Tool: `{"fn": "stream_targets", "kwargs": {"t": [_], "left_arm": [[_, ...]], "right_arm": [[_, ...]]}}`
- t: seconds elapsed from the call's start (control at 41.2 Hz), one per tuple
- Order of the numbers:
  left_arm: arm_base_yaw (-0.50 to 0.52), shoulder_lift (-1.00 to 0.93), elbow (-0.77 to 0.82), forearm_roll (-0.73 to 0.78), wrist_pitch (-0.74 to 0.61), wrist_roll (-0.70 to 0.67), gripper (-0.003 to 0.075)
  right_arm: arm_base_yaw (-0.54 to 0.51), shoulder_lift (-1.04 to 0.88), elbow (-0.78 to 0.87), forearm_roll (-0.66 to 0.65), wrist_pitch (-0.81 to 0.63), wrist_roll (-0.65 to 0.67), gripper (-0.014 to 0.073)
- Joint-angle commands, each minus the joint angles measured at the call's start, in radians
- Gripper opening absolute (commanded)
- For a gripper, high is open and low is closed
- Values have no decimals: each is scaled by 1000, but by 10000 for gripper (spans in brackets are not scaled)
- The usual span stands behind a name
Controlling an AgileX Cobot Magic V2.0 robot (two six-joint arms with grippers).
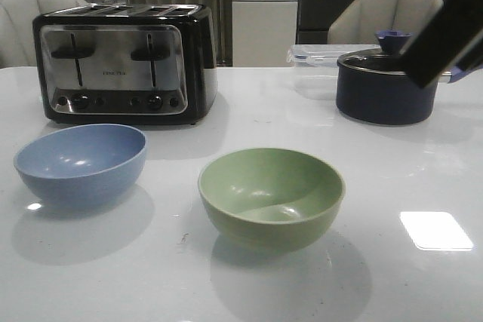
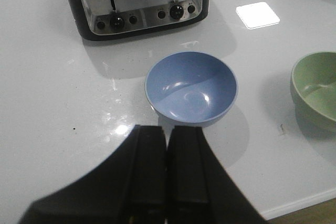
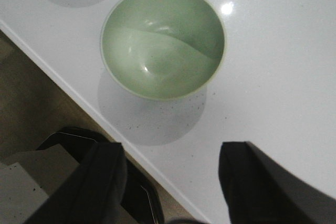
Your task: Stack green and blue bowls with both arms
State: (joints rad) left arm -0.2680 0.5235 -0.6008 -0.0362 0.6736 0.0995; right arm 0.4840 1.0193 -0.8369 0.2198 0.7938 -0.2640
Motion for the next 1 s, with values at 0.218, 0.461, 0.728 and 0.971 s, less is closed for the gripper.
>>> {"fn": "stream_targets", "kwargs": {"t": [0.218,0.461,0.728,0.971], "left_arm": [[-8,12,-36,-11,-78,-1,93],[-8,12,-36,-11,-78,-1,93],[-8,12,-36,-11,-121,-1,93],[-8,12,-36,-11,-157,-1,93]], "right_arm": [[0,-289,146,-75,-37,103,499],[0,-370,189,-75,-42,103,499],[0,-367,189,-75,-39,103,499],[0,-367,189,-75,-39,103,499]]}}
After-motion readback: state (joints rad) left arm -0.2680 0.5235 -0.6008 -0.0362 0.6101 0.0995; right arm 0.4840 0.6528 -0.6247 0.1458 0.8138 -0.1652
